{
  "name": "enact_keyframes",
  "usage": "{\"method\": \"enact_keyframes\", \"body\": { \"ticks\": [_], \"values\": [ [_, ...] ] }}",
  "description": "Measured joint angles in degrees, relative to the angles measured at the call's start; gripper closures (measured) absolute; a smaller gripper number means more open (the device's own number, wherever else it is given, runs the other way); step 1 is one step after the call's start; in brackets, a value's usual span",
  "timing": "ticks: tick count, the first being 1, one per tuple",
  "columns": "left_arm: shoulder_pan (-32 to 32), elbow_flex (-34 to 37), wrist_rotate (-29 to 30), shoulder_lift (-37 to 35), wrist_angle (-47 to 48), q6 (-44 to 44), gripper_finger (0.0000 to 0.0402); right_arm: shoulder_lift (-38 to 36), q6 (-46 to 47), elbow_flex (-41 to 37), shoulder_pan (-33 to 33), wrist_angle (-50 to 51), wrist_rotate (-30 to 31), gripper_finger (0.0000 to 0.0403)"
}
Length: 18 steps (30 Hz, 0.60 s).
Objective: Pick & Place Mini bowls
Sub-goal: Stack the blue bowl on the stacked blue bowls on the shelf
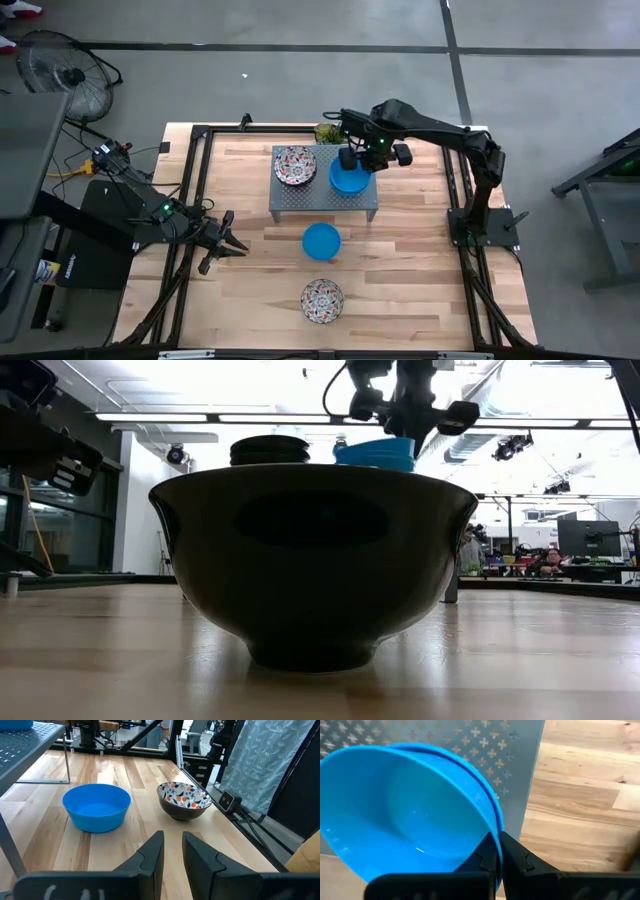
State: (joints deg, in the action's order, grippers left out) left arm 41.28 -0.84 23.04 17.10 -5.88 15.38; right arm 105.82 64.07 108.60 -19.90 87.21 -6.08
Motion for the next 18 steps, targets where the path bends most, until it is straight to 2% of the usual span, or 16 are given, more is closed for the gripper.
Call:
{"method": "enact_keyframes", "body": {
  "ticks": [15,18],
  "values": [
    [0.0,0.0,0.0,0.0,0.0,0.1,0.0335,-0.8,-2.8,-2.1,0.0,-4.1,1.8,0.0402],
    [0.0,0.0,0.0,0.0,0.0,0.3,0.0335,-1.5,-3.0,-2.1,0.0,-4.0,2.9,0.0392]
  ]
}}
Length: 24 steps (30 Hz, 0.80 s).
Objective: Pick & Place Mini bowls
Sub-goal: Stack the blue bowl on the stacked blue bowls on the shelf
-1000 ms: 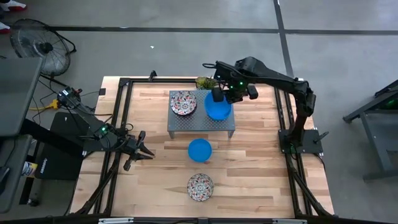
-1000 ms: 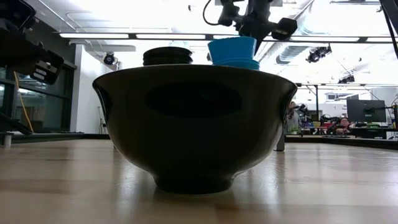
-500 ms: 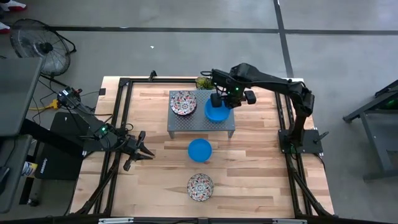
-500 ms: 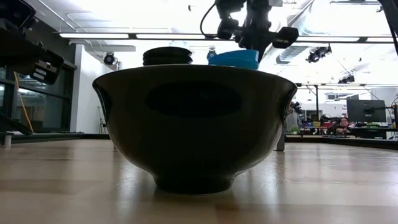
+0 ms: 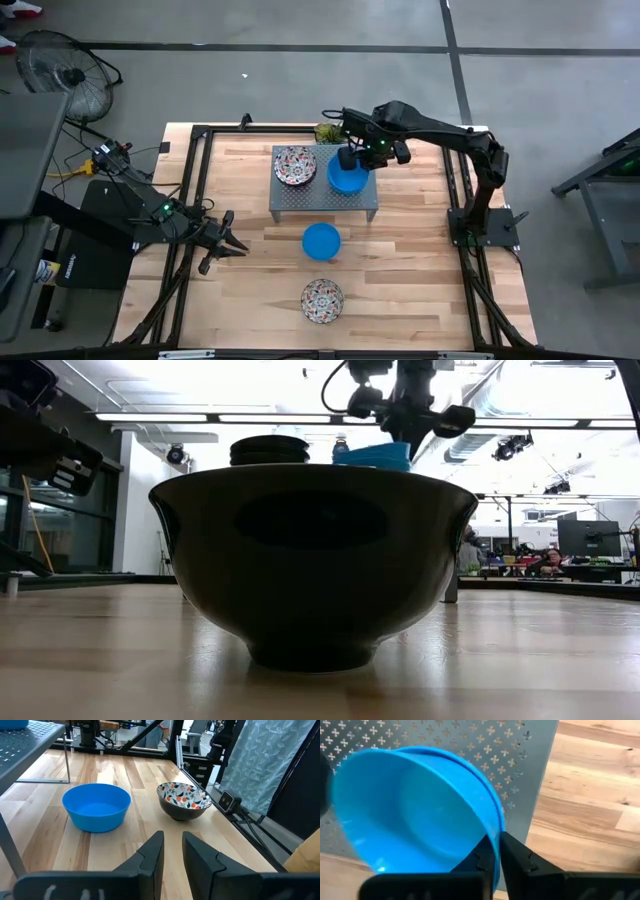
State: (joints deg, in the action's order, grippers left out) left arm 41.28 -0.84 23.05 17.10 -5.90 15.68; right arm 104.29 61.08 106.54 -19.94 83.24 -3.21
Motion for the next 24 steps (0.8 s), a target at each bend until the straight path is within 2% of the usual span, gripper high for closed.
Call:
{"method": "enact_keyframes", "body": {
  "ticks": [10,13,18,24],
  "values": [
    [0.0,0.0,0.0,0.0,0.0,0.4,0.0335,-2.3,-1.2,0.0,-0.3,0.5,-0.1,0.0292],
    [0.0,0.0,0.0,0.0,0.0,1.0,0.0335,-4.0,-2.1,0.0,-0.3,0.5,-0.1,0.0273],
    [0.0,0.0,0.0,0.0,0.0,1.1,0.0335,-8.0,-4.8,0.0,0.4,0.6,1.8,0.0271],
    [0.0,0.0,0.0,0.0,0.0,1.4,0.0335,-12.0,-9.1,0.0,6.4,0.2,13.9,0.0313]
  ]
}}
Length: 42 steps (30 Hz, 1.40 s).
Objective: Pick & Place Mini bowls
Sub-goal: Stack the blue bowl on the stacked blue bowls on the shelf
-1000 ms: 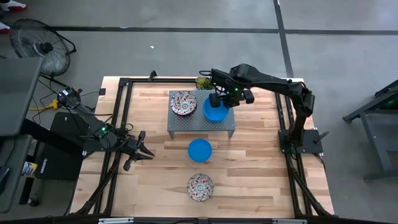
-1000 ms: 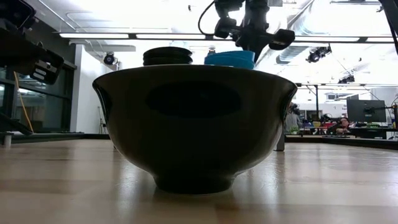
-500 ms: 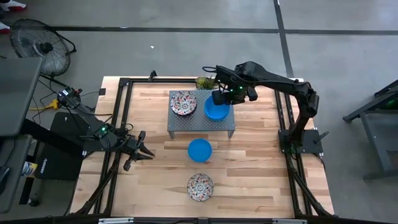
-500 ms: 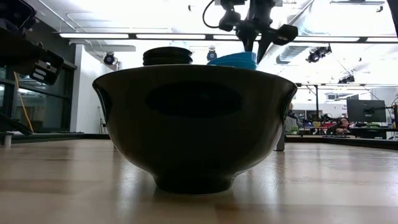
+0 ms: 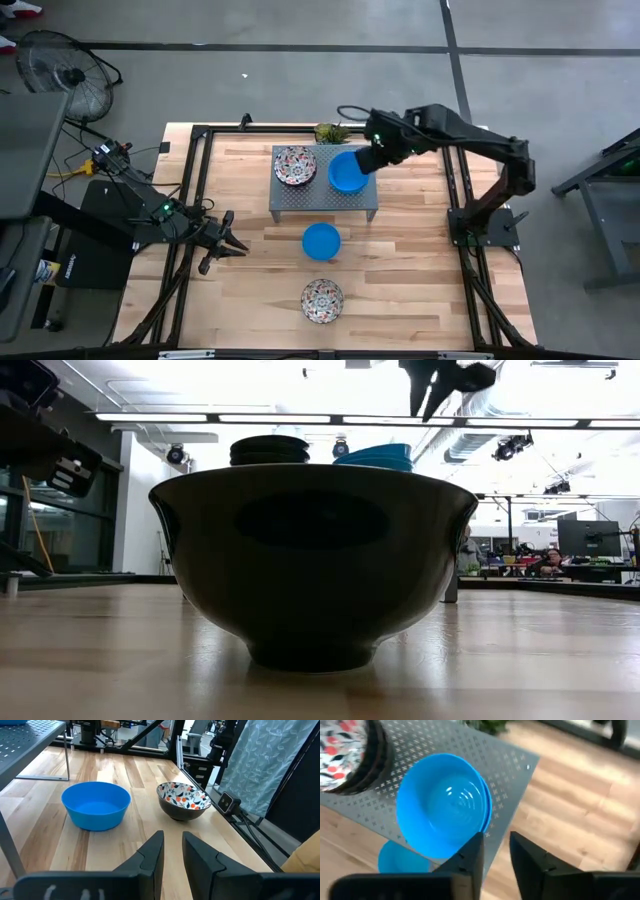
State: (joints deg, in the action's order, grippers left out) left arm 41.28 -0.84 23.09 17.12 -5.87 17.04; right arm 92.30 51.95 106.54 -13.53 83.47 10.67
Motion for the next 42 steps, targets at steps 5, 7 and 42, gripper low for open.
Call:
{"method": "enact_keyframes", "body": {
  "ticks": [5,7,42],
  "values": [
    [0.0,0.0,0.0,0.0,0.0,0.0,0.0335,-1.2,-0.7,-0.5,5.4,-0.4,8.5,0.0387],
    [0.0,0.0,0.0,0.0,0.1,0.0,0.0335,-1.2,-1.0,-2.0,7.3,-0.7,10.5,0.0396],
    [0.0,0.0,0.0,0.0,0.5,0.0,0.0335,-21.3,0.5,-50.6,9.7,-58.8,18.1,0.0403]
  ]
}}
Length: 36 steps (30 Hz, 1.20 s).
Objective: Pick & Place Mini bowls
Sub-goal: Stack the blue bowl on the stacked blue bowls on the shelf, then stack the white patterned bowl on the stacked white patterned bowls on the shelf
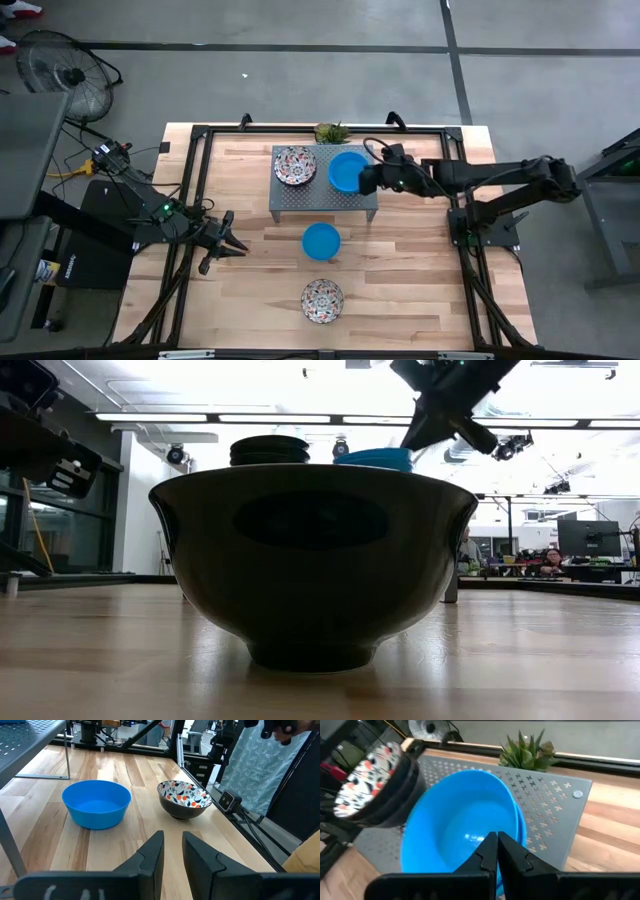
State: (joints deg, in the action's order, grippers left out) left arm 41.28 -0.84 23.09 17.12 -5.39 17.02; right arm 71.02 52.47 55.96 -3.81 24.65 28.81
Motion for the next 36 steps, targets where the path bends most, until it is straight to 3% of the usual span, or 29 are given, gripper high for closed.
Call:
{"method": "enact_keyframes", "body": {
  "ticks": [13,21,36],
  "values": [
    [0.0,0.0,0.2,0.0,0.0,0.0,0.0335,-0.1,-2.8,-0.6,-2.2,-6.1,-4.8,0.0402],
    [0.0,0.0,0.1,0.0,0.0,0.4,0.0335,-1.0,-2.6,-0.5,0.0,-9.5,-8.5,0.0402],
    [0.0,0.0,0.1,0.0,0.0,0.9,0.0335,-1.0,8.4,-0.5,13.6,-9.5,0.5,0.0403]
  ]
}}
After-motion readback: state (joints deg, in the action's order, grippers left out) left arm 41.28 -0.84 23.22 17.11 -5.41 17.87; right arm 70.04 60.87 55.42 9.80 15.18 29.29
